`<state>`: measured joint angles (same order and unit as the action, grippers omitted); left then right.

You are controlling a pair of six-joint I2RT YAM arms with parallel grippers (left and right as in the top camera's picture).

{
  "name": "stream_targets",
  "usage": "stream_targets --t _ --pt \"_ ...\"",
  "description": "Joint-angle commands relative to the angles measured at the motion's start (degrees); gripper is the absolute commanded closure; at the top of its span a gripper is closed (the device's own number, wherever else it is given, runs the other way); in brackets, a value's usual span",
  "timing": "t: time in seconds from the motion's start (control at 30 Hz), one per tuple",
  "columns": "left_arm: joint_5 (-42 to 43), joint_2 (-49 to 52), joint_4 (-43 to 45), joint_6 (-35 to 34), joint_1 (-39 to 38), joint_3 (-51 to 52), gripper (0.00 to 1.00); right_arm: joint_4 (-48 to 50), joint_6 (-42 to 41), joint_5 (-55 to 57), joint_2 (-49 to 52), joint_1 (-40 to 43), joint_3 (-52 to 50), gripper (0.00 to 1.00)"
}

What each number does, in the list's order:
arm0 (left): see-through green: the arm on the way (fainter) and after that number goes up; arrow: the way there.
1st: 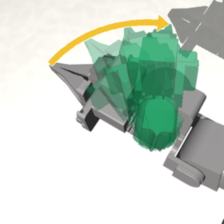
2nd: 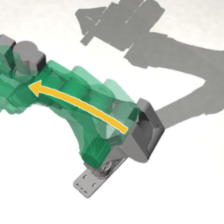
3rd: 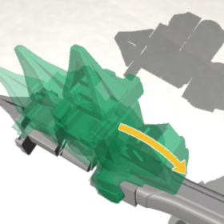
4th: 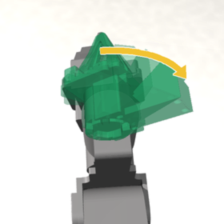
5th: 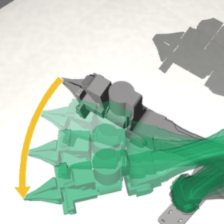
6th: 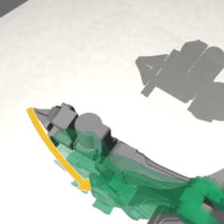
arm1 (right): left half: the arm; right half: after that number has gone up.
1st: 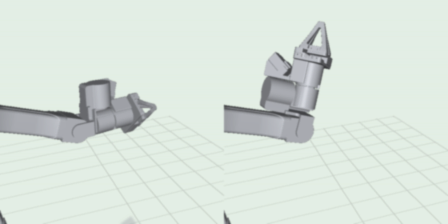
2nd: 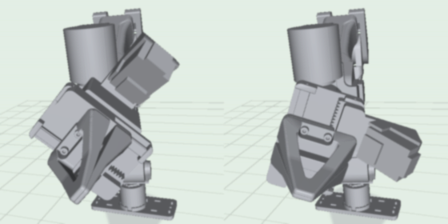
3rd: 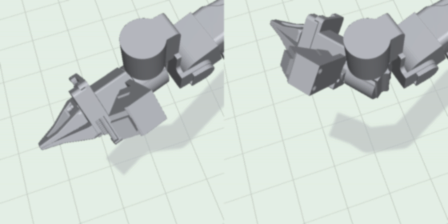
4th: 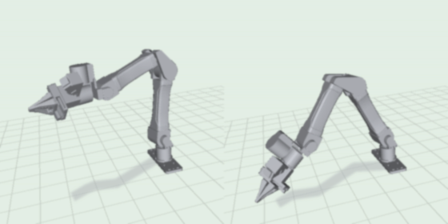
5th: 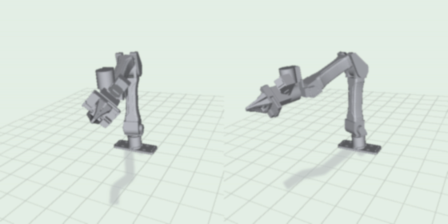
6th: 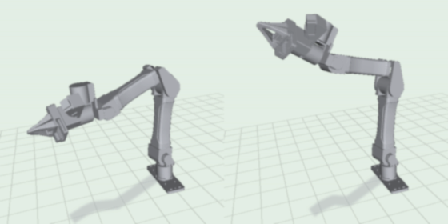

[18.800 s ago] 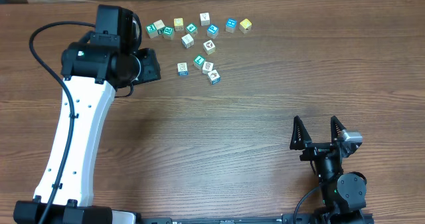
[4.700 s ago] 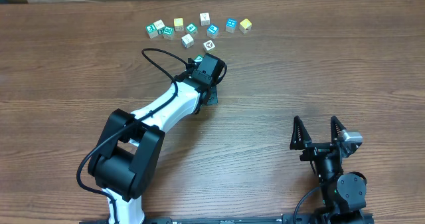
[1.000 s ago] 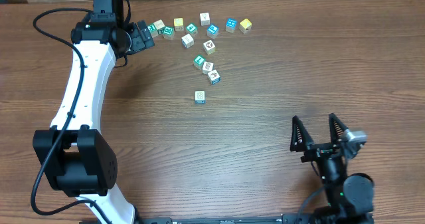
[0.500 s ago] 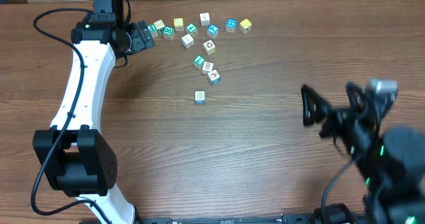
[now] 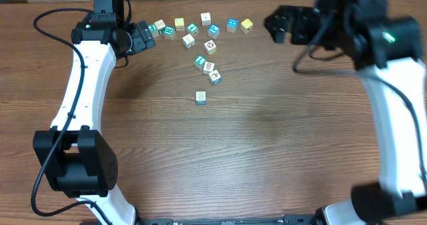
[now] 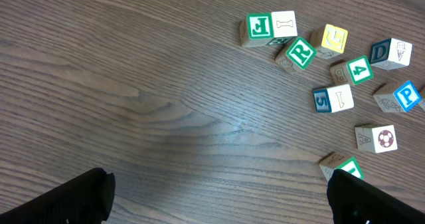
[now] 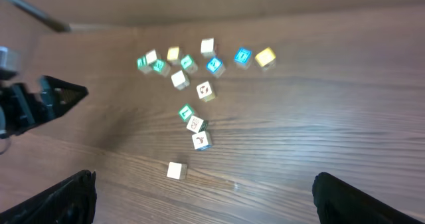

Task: Form a horizontal line
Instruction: 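Raise the right arm and move the right gripper over the blocks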

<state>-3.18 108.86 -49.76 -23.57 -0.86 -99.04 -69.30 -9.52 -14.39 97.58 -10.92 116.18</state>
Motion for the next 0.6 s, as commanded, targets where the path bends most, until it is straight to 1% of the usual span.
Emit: stream_targets --t 0.0,0.03,0.07,0.1,0.13,0.2,0.27,0.37,0.57 --pt "0.22 -0.35 0.09 0.48 0.09 -0.46 0.00 0.79 -2.40 -5.62 5.14 -0.04 1.53 0.00" --pt "0.22 -0.35 0.09 0.48 0.09 -0.46 0.00 1.11 -1.38 -6.75 7.02 -0.39 1.53 0.07" --pt "0.22 -0.35 0.09 0.48 0.09 -0.46 0.00 1.07 0.33 -6.86 8.50 -0.90 1.53 0.17" --pt "0.22 -0.35 0.09 0.48 0.09 -0.46 0.00 0.52 2.80 -6.60 10.58 -1.86 1.53 0.24" --pt "0.22 -0.35 0.09 0.48 0.09 -0.46 0.00 0.20 3.56 -6.23 11.50 -2.36 1.53 0.26" --pt "0.22 -0.35 0.09 0.48 0.09 -0.46 0.00 -0.46 5.42 -5.22 14.16 -4.13 1.53 0.27" --pt "0.22 -0.35 0.09 0.48 0.09 -0.46 0.00 -0.59 6.73 -2.23 17.03 -6.16 1.53 0.22" --pt "0.22 -0.35 0.09 0.48 0.09 -0.46 0.00 -0.55 7.43 4.31 20.96 -9.07 1.53 0.19" --pt "0.22 -0.35 0.09 0.48 0.09 -0.46 0.00 2.97 8.37 13.55 27.50 -14.29 1.38 0.19"
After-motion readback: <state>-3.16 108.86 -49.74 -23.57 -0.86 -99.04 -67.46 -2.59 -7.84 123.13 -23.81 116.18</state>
